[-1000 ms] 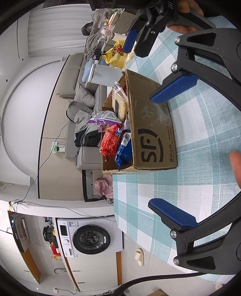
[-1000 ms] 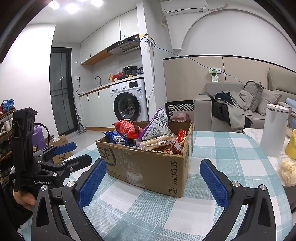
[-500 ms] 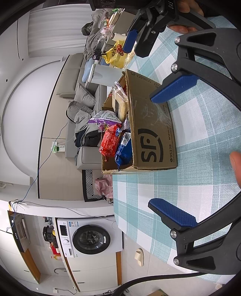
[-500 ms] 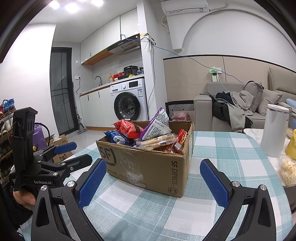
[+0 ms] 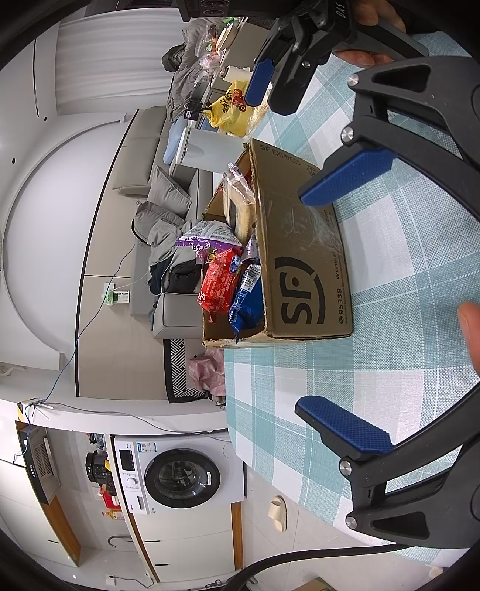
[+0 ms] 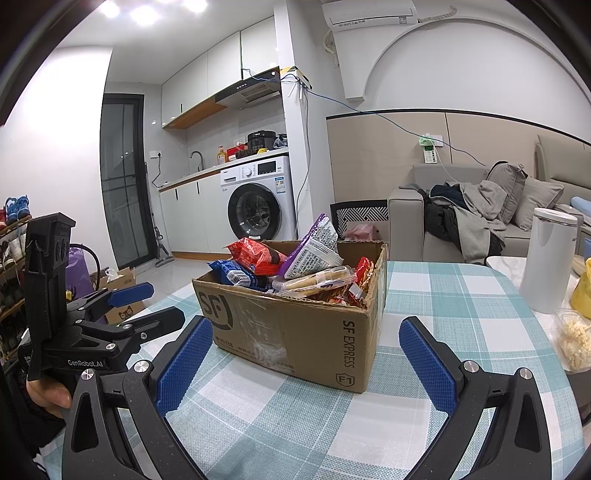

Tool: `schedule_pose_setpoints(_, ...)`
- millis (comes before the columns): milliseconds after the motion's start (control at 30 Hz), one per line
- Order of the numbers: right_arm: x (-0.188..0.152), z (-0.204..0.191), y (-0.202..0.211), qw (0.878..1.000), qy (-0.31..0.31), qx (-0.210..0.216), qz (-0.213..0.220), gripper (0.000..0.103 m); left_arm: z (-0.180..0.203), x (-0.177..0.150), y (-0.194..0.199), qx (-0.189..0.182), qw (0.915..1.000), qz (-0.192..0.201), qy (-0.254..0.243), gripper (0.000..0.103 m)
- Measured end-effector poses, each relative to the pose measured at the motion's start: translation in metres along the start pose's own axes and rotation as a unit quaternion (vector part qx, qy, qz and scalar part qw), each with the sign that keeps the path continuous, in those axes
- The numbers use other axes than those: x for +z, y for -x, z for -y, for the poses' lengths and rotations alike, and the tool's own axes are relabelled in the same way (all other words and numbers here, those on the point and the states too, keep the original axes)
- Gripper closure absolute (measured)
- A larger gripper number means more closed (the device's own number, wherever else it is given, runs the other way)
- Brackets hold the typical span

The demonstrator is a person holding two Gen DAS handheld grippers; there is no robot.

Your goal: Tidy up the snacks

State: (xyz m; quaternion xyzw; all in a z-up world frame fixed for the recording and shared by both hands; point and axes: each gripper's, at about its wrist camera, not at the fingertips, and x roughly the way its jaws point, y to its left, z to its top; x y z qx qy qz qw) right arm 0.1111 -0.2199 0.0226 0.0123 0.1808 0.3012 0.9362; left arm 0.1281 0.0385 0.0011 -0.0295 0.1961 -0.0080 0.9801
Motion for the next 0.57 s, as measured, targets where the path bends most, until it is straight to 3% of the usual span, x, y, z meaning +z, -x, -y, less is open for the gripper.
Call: schedule_pose_setpoints(567,-0.0003,-0.0007,0.0,1.0,0.002,-0.001,0.0,0.0,0.0012,-0.0005,0.0006,-0.003,1.0,0.0,0.0,0.0)
